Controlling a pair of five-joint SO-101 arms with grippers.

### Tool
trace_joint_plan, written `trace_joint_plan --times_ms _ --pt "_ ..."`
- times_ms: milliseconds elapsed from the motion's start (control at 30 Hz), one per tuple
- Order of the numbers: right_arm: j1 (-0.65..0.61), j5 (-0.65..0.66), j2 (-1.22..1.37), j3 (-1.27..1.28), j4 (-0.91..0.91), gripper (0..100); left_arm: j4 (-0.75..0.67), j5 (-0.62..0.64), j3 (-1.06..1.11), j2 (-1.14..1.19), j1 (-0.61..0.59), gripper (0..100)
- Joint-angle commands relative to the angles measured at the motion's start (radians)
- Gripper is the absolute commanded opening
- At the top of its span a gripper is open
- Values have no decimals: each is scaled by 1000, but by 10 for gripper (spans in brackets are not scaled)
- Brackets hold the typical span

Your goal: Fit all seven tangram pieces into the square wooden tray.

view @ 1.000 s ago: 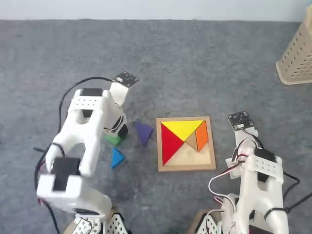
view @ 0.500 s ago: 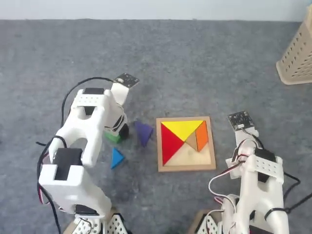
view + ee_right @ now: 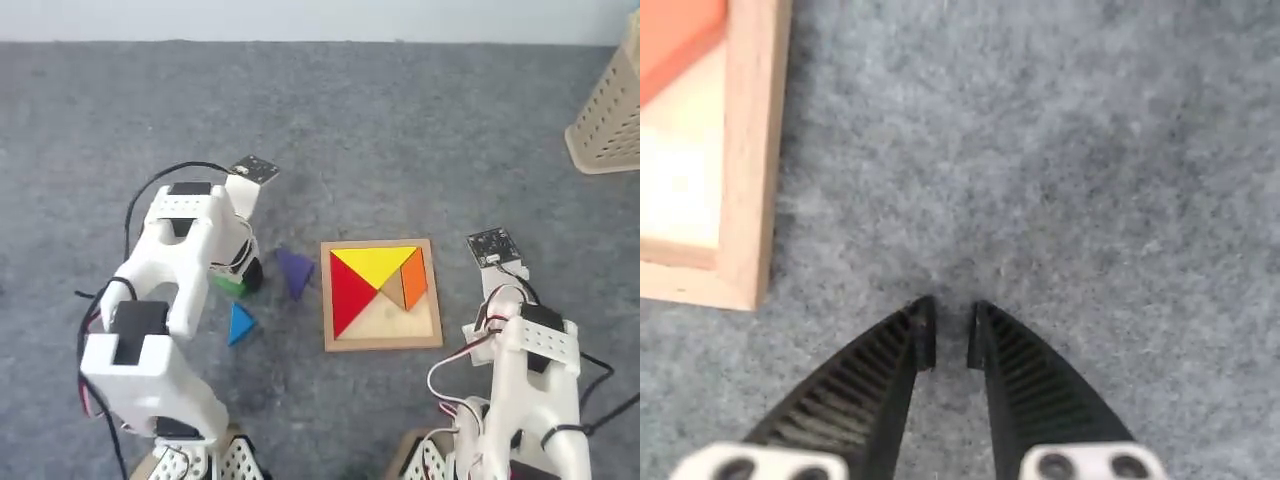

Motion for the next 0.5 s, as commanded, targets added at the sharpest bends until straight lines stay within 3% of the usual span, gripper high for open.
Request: trace_joint_plan --times_ms 0,467 --pt "18 20 -18 3 -15 91 44 17 22 -29 54 137" --pt "18 20 -18 3 -15 91 184 166 110 -554 342 131"
